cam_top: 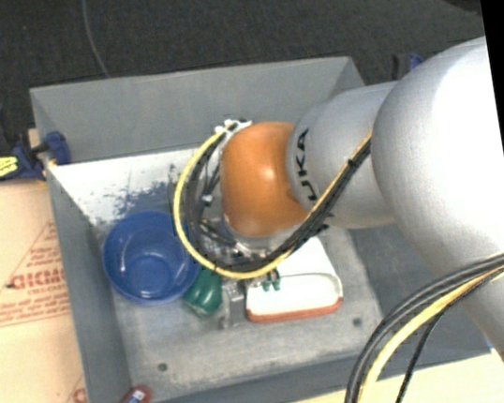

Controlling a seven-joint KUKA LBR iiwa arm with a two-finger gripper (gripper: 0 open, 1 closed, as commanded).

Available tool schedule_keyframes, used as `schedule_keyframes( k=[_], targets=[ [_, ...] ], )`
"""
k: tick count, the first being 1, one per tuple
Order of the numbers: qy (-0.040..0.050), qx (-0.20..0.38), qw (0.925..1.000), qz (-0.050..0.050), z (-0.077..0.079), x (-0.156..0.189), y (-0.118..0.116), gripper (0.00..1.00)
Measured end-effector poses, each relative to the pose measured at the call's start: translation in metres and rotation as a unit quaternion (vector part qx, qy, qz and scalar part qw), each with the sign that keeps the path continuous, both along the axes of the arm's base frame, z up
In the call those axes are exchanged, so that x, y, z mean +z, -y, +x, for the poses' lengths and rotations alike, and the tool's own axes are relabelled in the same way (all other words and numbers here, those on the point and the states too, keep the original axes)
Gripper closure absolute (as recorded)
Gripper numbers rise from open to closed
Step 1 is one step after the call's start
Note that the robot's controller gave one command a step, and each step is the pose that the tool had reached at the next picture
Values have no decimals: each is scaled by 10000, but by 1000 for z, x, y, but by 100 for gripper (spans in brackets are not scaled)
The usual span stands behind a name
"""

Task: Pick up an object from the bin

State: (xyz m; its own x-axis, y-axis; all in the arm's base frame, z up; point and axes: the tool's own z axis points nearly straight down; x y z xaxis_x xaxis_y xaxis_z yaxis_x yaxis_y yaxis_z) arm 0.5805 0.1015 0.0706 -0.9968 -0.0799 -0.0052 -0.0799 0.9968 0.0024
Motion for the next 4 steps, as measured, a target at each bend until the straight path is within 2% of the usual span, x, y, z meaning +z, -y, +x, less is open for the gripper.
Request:
schedule_keyframes(
  k=[1,2,3,4],
  targets=[
    [63,-809,9967,17,-11,85,-12,0],
    [-15,-1298,9915,10,-3,29,-12,0],
    [49,-2554,9668,39,-14,0,-5,0],
    [2,-2508,9680,26,7,0,-3,100]
  ],
)
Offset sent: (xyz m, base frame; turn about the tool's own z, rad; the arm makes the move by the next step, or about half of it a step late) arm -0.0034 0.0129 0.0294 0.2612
